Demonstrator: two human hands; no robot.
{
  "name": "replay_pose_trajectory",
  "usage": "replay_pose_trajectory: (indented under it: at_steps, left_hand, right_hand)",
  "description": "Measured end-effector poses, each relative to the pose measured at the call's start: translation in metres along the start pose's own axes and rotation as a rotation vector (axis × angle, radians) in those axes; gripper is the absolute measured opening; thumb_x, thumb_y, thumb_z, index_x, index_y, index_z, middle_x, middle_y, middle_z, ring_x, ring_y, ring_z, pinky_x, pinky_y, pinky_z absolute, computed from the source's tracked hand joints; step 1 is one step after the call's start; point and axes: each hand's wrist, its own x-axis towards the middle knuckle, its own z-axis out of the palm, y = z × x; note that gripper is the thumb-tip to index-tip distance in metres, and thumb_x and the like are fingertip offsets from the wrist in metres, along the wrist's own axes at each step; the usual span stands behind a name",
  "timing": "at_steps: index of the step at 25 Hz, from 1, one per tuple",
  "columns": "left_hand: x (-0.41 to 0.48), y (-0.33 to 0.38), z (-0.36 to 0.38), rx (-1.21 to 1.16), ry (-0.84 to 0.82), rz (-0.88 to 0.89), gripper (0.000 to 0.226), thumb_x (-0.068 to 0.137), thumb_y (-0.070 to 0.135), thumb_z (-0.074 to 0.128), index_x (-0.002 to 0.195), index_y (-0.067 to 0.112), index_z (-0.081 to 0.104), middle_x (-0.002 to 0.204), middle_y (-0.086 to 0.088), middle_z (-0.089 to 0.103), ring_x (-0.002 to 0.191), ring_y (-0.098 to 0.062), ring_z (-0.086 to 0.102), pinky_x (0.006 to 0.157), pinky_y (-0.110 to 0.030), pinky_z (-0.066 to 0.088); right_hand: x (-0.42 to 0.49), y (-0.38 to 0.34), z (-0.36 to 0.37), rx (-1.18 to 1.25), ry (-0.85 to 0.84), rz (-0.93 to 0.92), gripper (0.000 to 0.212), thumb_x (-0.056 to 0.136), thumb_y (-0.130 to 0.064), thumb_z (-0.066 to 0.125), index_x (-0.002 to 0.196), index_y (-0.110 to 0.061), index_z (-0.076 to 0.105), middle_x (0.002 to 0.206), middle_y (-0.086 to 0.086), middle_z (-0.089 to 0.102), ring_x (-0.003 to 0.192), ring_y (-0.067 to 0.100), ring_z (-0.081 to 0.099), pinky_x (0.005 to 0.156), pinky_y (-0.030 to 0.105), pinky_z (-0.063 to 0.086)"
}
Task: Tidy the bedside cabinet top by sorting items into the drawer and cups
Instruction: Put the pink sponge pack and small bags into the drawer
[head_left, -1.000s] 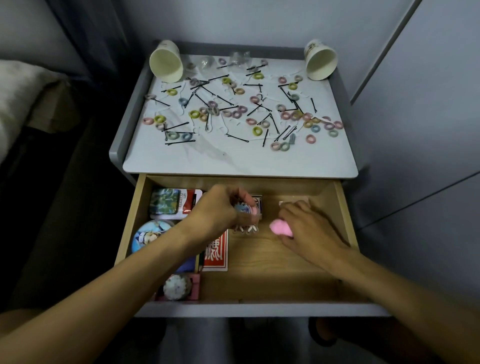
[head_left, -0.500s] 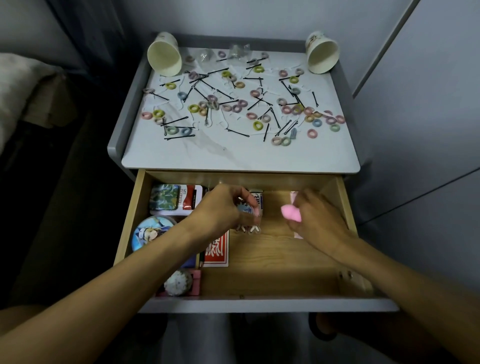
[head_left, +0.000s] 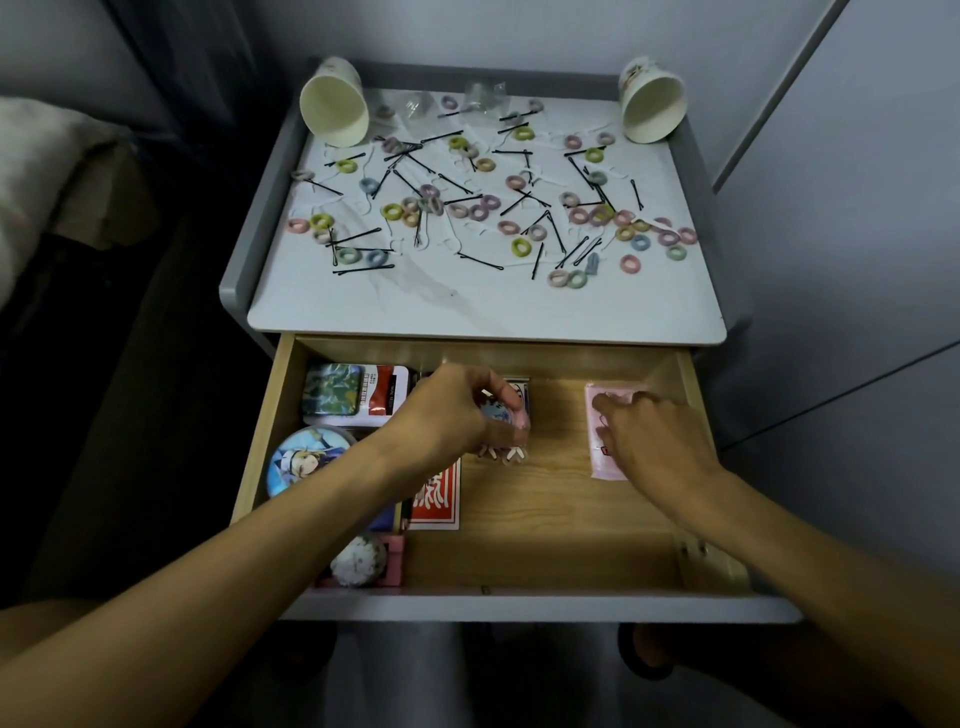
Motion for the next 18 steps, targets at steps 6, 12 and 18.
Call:
replay_pose_trajectory:
  at_steps: [6, 12, 18]
  left_hand:
    - [-0.001, 0.003, 0.001, -0.018, -0.023, 0.007, 0.019, 0.076, 0.002, 0.079, 0.09, 0.008, 0.067, 0.073, 0.002, 0.073, 0.062, -0.009, 0.067, 0.059, -0.022, 0.051]
    - [-0.001, 0.004, 0.001, -0.008, -0.019, 0.005, 0.019, 0.076, 0.003, 0.079, 0.089, 0.011, 0.067, 0.078, 0.0, 0.072, 0.061, -0.007, 0.067, 0.057, -0.018, 0.049]
    - [0.0, 0.005, 0.001, -0.011, -0.021, 0.008, 0.019, 0.076, 0.002, 0.079, 0.089, 0.009, 0.067, 0.075, 0.002, 0.072, 0.059, -0.006, 0.066, 0.058, -0.02, 0.05]
  right_hand:
    - [0.001, 0.006, 0.0, 0.016, -0.249, 0.016, 0.084, 0.079, -0.048, 0.072, 0.145, -0.02, 0.029, 0.138, 0.012, 0.044, 0.111, 0.027, 0.059, 0.087, 0.033, 0.05]
    - [0.006, 0.007, 0.01, -0.057, -0.191, -0.002, 0.08, 0.082, -0.034, 0.072, 0.146, -0.019, 0.028, 0.136, 0.014, 0.045, 0.105, 0.026, 0.06, 0.08, 0.031, 0.053]
    - [0.006, 0.008, 0.0, -0.04, -0.187, 0.046, 0.075, 0.086, -0.031, 0.07, 0.146, -0.016, 0.029, 0.134, 0.015, 0.042, 0.109, 0.029, 0.059, 0.079, 0.032, 0.051]
